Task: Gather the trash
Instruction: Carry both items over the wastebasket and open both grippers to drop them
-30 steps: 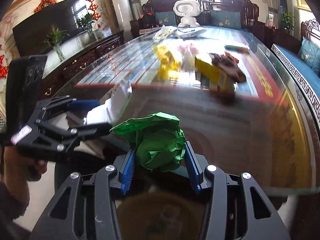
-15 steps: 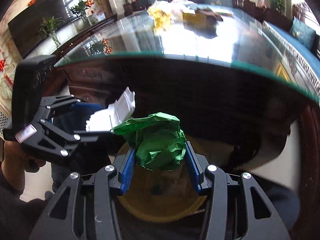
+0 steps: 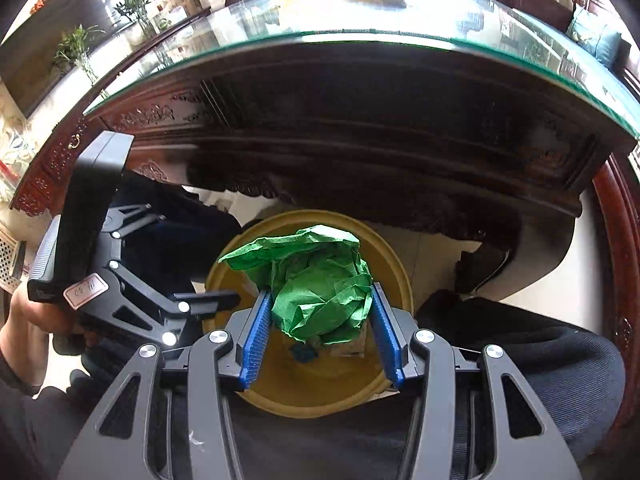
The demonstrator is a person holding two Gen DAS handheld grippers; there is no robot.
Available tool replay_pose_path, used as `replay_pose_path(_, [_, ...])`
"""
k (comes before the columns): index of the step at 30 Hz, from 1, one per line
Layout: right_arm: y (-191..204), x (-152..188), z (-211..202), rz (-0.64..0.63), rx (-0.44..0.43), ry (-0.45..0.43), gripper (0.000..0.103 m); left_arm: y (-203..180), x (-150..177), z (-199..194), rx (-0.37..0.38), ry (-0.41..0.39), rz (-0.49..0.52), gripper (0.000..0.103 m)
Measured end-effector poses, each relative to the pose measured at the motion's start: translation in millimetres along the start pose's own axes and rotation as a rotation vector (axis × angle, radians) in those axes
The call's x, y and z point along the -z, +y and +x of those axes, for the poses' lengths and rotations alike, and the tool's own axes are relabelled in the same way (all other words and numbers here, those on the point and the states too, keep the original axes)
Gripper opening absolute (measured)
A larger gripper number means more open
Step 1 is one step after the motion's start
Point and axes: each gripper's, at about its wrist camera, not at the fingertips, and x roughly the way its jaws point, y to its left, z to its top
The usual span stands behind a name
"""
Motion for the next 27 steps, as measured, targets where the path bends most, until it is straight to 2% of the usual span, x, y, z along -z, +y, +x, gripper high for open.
replay_pose_path(6, [6.5,3.7,13.4,-0.027,-0.024,0.038,0.047,14.0,3.4,-5.9,-0.010,0.005,-0.016,0.095])
replay_pose_path(12, [16.4,0.1,16.1,-0.054,-0.039,0.038,0.049,18.4,-1.2,-14.3,-0.028,-0.008,-0.018,0.095])
replay_pose_path(14, [17.0,-1.0,16.0,-0.051,-0.049,0.039,0.056,22.2,-0.6,-17.5,-0.033,-0.010,-0.024,0.095])
replay_pose_path(15, [17.4,-1.1,16.6,-0.050,-0.057,0.046,0.067,23.8,-0.9,-18.4,-0.036,-0.012,-0.029,0.095])
replay_pose_path(17, [18.2,-0.4,16.0,-0.045,-0.064,0.042,0.075,27.2,-1.2,-19.8,-0.040,-0.013,-0.035,0.095])
replay_pose_path(27, [18.9,-2.8,10.5,-0.064,-0.087,0.026,0.075,30.2,-7.0,-25.9,-0.051,-0.030,-0.038,0.095])
